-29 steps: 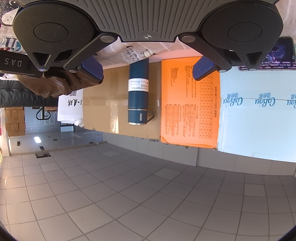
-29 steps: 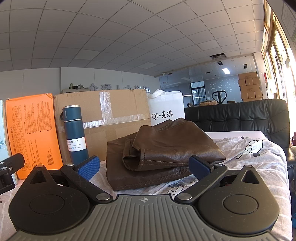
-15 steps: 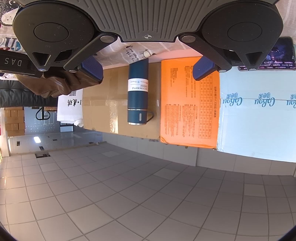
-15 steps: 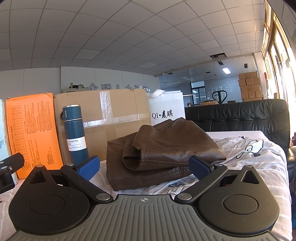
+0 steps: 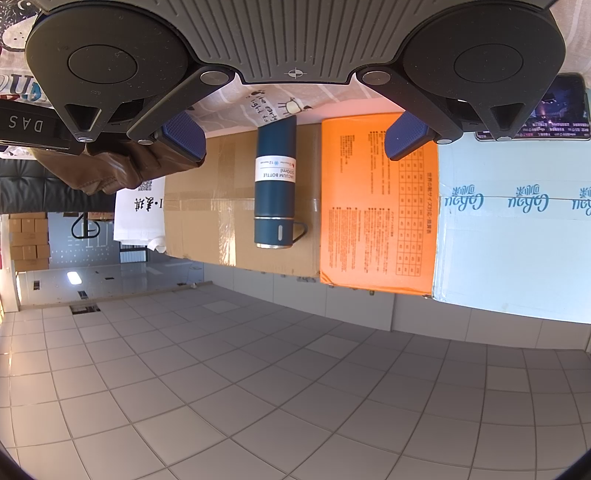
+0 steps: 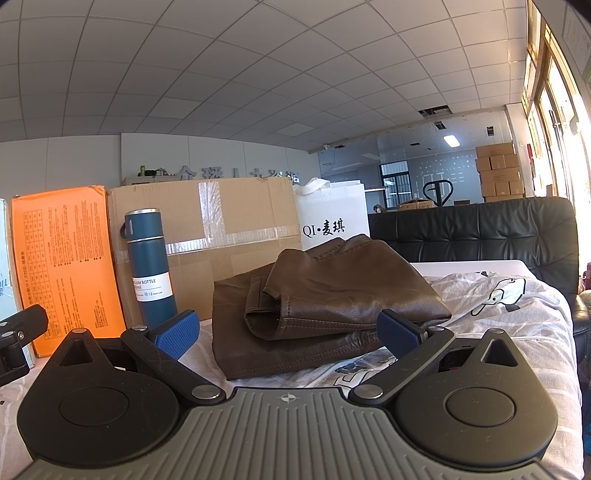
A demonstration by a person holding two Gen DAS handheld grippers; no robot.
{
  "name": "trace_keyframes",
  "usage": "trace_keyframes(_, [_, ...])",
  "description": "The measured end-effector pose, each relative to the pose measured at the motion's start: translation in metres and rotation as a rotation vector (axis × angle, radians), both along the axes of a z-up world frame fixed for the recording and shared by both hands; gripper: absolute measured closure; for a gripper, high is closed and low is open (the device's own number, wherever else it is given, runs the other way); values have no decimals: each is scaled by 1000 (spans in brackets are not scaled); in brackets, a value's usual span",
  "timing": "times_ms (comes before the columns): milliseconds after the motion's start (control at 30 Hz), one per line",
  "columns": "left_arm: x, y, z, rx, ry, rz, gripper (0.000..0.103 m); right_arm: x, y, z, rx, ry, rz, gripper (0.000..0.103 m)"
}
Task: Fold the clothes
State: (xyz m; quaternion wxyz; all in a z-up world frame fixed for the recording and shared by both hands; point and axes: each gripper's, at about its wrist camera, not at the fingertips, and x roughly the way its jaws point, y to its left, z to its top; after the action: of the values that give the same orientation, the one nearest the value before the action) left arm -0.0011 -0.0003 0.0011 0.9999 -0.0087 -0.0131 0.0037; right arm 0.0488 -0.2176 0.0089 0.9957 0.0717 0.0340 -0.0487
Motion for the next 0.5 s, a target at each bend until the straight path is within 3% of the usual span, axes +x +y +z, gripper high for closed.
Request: trace_keyframes(500, [1,0,0,-1,-3,6,0,-2,-2,0,10,-19,-1,0])
